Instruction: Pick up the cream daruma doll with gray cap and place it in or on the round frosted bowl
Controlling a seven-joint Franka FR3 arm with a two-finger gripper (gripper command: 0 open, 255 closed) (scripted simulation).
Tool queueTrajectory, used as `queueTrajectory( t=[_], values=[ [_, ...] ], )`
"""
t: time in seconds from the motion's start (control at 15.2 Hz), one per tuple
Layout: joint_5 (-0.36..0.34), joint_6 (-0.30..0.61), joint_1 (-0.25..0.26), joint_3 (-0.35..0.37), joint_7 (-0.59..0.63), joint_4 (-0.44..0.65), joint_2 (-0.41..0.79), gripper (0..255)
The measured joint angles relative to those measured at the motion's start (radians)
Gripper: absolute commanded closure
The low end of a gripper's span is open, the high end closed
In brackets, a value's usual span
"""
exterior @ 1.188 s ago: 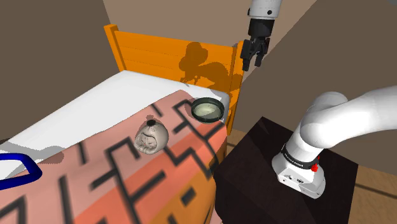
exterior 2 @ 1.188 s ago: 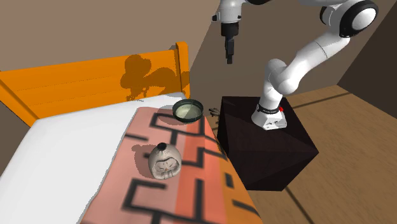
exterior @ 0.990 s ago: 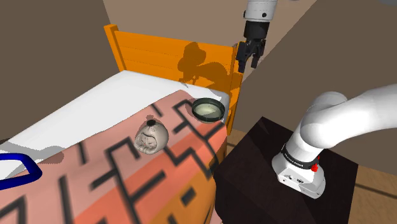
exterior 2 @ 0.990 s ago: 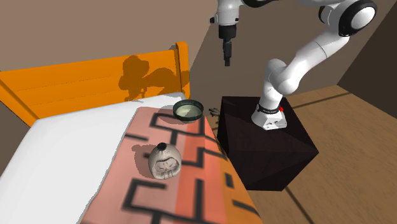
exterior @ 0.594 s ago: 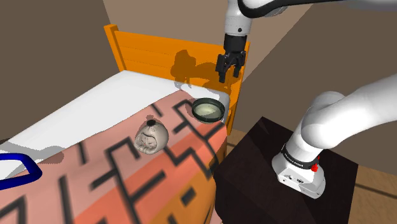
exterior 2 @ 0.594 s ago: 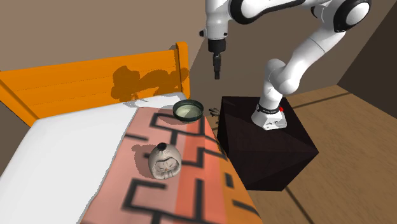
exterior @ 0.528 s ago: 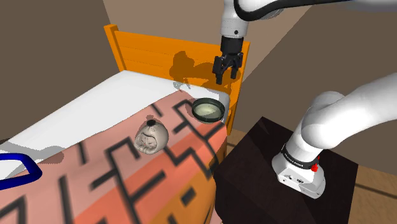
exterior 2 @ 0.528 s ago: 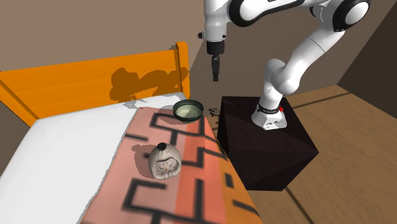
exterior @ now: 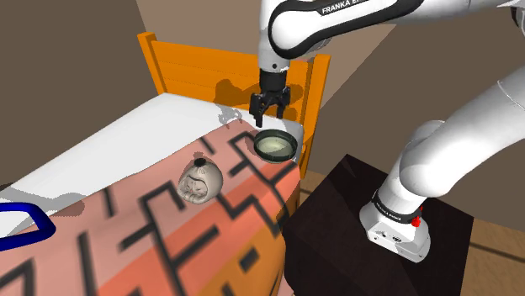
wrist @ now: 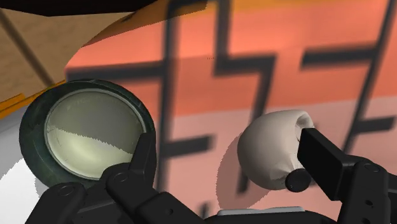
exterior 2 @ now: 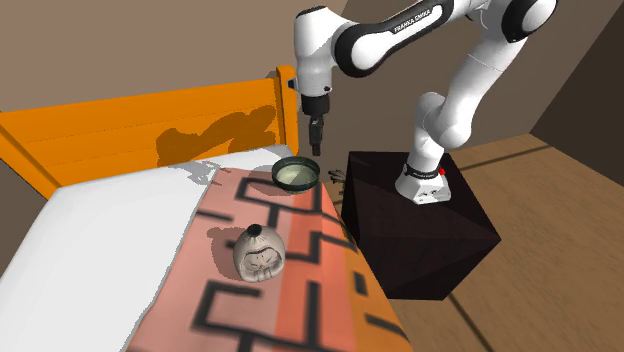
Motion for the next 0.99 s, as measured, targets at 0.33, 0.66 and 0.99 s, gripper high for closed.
queueTrajectory(
  t=[0.33, 0.66, 0.99],
  values=[
    [-0.02, 0.105, 0.016, 0.059, 0.078, 0.099, 0.187, 0],
    [-0.07, 0.191, 0.036, 0.096, 0.157, 0.216, 0.377, 0],
    [-0.14, 0.225, 0.073, 0.111, 0.242, 0.377, 0.566, 0]
  ],
)
